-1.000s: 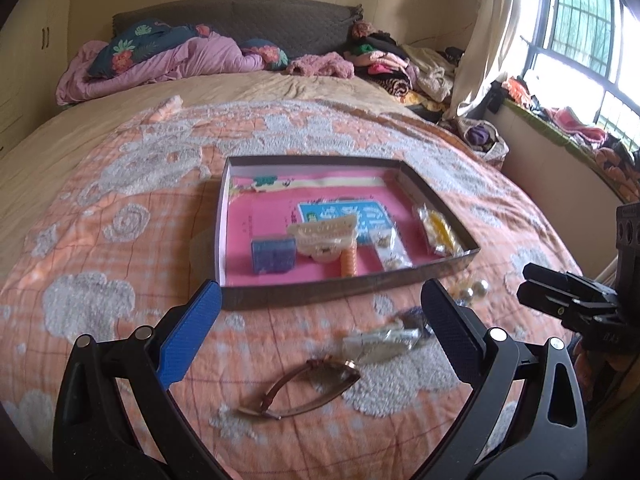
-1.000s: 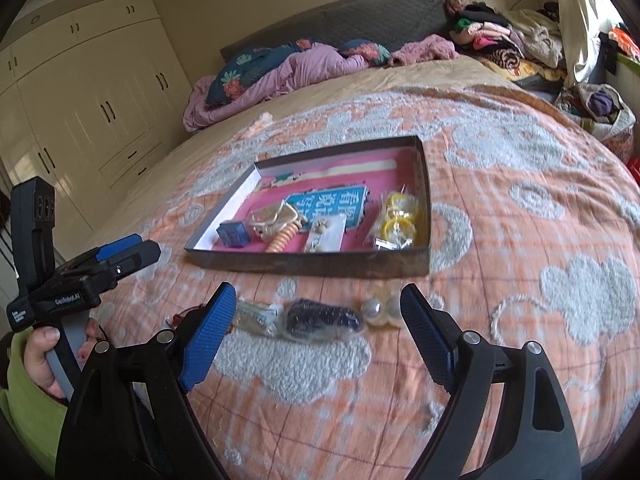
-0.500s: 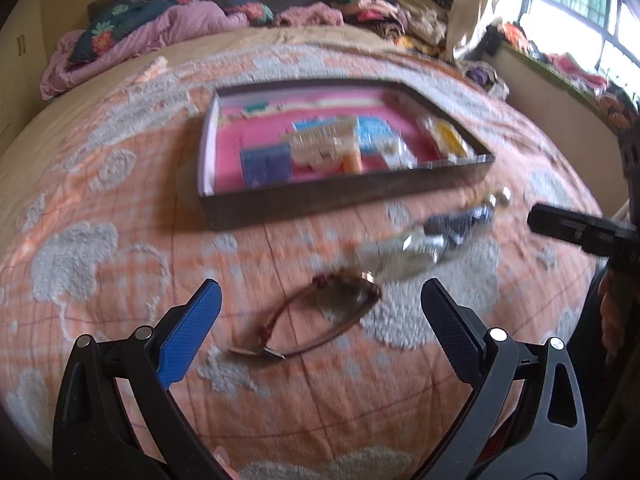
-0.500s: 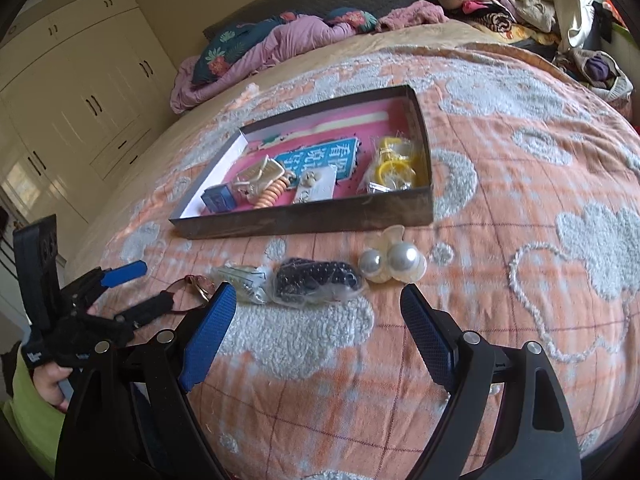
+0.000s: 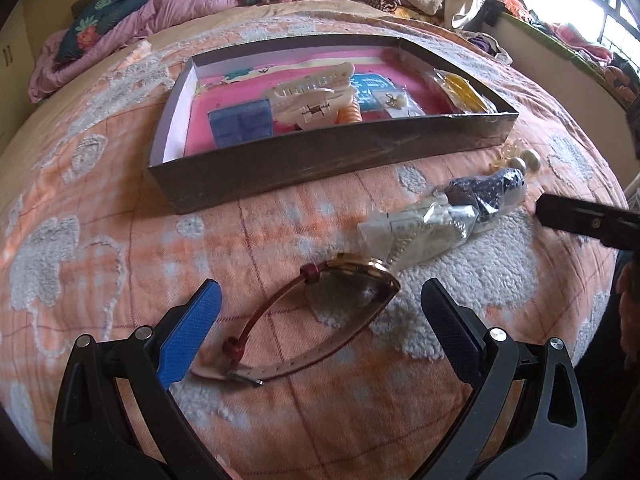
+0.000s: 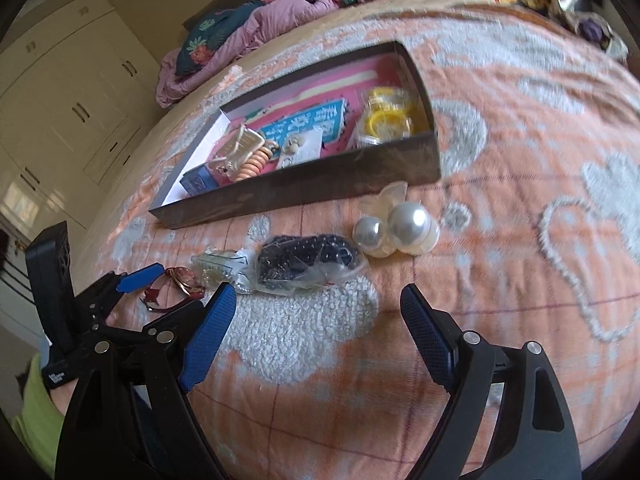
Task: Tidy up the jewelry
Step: 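Withdraw both tools, left toward brown-strap watch, right toward black bead bag, then grasp brown-strap watch with left tool while right tool grasps black bead bag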
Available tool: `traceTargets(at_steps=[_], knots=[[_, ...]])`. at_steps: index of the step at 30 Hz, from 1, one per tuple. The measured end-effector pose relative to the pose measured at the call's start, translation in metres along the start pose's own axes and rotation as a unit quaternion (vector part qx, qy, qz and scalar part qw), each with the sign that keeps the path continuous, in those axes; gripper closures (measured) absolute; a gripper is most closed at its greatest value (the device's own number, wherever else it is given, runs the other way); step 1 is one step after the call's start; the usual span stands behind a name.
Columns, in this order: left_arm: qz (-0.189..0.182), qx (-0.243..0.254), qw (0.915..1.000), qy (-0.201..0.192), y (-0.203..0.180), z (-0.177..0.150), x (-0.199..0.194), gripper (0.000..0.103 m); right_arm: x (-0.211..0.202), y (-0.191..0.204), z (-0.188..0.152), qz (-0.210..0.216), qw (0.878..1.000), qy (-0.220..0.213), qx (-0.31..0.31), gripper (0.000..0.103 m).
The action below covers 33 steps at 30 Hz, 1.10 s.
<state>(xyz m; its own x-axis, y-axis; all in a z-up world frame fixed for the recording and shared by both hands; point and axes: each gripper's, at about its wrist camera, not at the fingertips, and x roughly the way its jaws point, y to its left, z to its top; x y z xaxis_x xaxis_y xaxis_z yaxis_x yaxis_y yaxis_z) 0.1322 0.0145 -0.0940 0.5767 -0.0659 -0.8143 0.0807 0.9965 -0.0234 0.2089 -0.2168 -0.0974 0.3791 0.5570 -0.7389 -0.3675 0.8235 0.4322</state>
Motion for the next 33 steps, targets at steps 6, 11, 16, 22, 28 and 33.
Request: traceTargets(at_steps=[6, 11, 16, 22, 28, 33], knots=[[0.0, 0.003, 1.0, 0.002, -0.001, 0.0, 0.004, 0.024, 0.015, 0.001, 0.005, 0.007, 1.0, 0.005, 0.015, 0.02], [-0.013, -0.003, 0.9999, -0.001, 0.0, 0.004, 0.004, 0.042, 0.026, 0.005, 0.011, 0.008, 1.0, 0.003, 0.022, 0.022], [-0.019, -0.002, 0.9998, -0.003, 0.0, 0.004, 0.003, 0.049, 0.033, 0.007, 0.018, -0.001, 0.999, -0.007, 0.031, 0.03], [-0.034, -0.007, 0.9993, -0.01, 0.001, 0.005, -0.003, 0.066, 0.042, 0.017, 0.02, -0.02, 1.0, -0.023, -0.001, 0.045], [-0.065, -0.034, 0.9971, -0.022, 0.01, 0.006, -0.015, 0.068, 0.035, 0.023, 0.017, -0.012, 0.999, -0.034, -0.032, 0.054], [-0.097, -0.078, 0.9916, -0.033, 0.026, 0.007, -0.027, 0.069, 0.017, 0.024, 0.015, -0.004, 0.998, -0.051, -0.042, 0.054]])
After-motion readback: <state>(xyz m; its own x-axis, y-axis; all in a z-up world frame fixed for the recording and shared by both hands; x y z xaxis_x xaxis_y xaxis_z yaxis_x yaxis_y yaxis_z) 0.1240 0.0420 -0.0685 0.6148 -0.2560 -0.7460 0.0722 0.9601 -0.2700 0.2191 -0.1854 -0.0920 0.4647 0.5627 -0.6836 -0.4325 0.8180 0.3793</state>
